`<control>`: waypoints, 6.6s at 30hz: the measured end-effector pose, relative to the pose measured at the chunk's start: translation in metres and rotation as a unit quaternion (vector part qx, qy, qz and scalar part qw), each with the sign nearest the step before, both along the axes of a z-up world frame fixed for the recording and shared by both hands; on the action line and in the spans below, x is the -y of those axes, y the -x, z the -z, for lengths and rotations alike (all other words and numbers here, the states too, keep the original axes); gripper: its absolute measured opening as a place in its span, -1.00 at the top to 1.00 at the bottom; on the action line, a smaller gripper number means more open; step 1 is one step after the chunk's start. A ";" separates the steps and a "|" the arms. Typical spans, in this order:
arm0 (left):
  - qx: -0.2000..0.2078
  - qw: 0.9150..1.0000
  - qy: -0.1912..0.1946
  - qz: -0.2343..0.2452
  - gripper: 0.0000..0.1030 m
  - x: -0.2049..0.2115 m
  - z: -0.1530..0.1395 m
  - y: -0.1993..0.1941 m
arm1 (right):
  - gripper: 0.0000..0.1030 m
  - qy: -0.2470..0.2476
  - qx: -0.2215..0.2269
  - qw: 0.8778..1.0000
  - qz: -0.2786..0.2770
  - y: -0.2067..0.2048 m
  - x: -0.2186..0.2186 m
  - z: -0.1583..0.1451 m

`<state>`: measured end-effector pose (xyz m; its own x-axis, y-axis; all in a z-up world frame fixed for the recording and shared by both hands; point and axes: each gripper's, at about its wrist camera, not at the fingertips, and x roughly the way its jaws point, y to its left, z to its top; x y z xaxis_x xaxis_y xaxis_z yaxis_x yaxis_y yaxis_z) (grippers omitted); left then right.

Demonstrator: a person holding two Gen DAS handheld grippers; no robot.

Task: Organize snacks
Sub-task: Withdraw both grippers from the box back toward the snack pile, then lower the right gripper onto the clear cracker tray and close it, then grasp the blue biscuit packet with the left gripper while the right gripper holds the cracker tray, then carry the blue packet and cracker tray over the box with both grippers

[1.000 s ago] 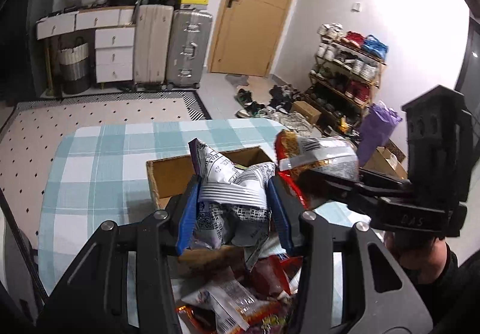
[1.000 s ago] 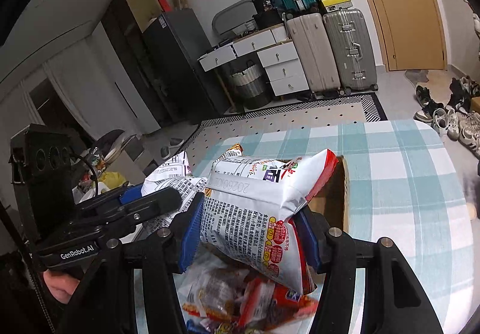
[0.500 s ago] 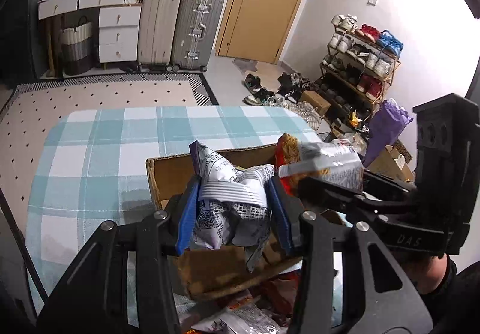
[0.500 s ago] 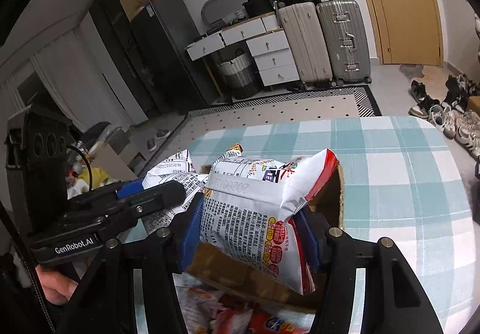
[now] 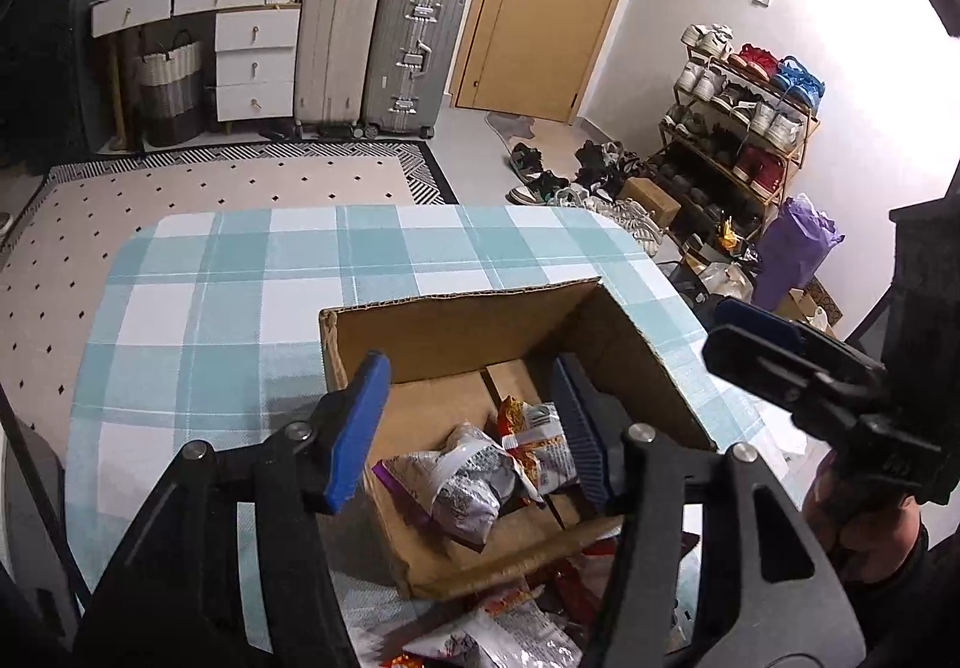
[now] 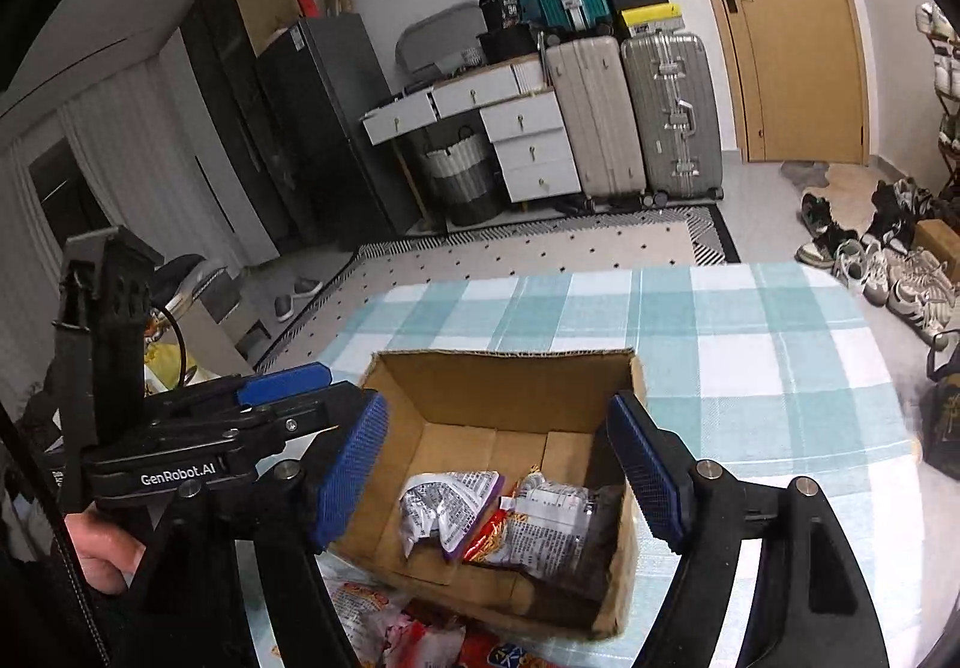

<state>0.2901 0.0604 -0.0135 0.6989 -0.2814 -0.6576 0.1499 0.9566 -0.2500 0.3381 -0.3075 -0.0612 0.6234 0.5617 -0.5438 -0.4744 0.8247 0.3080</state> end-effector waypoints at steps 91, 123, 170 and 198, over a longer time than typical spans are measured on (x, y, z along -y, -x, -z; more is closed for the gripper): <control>-0.030 0.995 -0.048 -0.081 -0.97 0.006 0.079 0.238 | -0.87 0.078 -0.103 0.991 0.037 0.186 0.031 0.130; -0.080 0.990 -0.042 -0.112 -0.97 -0.023 0.115 0.244 | -0.24 0.188 -0.083 0.979 -0.018 0.179 -0.014 0.147; -0.177 0.980 -0.062 -0.062 -0.97 0.059 0.151 0.212 | -0.24 0.079 -0.076 0.994 0.012 0.215 0.069 0.133; -0.135 0.990 -0.032 0.035 0.24 0.081 0.141 0.245 | -0.24 0.074 -0.070 0.995 0.015 0.225 0.069 0.123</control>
<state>0.0454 -0.0205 -0.1549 0.4761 -0.2748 -0.8354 0.1530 0.9613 -0.2291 0.1130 -0.3765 -0.1843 0.5517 0.4506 -0.7019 -0.4098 0.8794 0.2424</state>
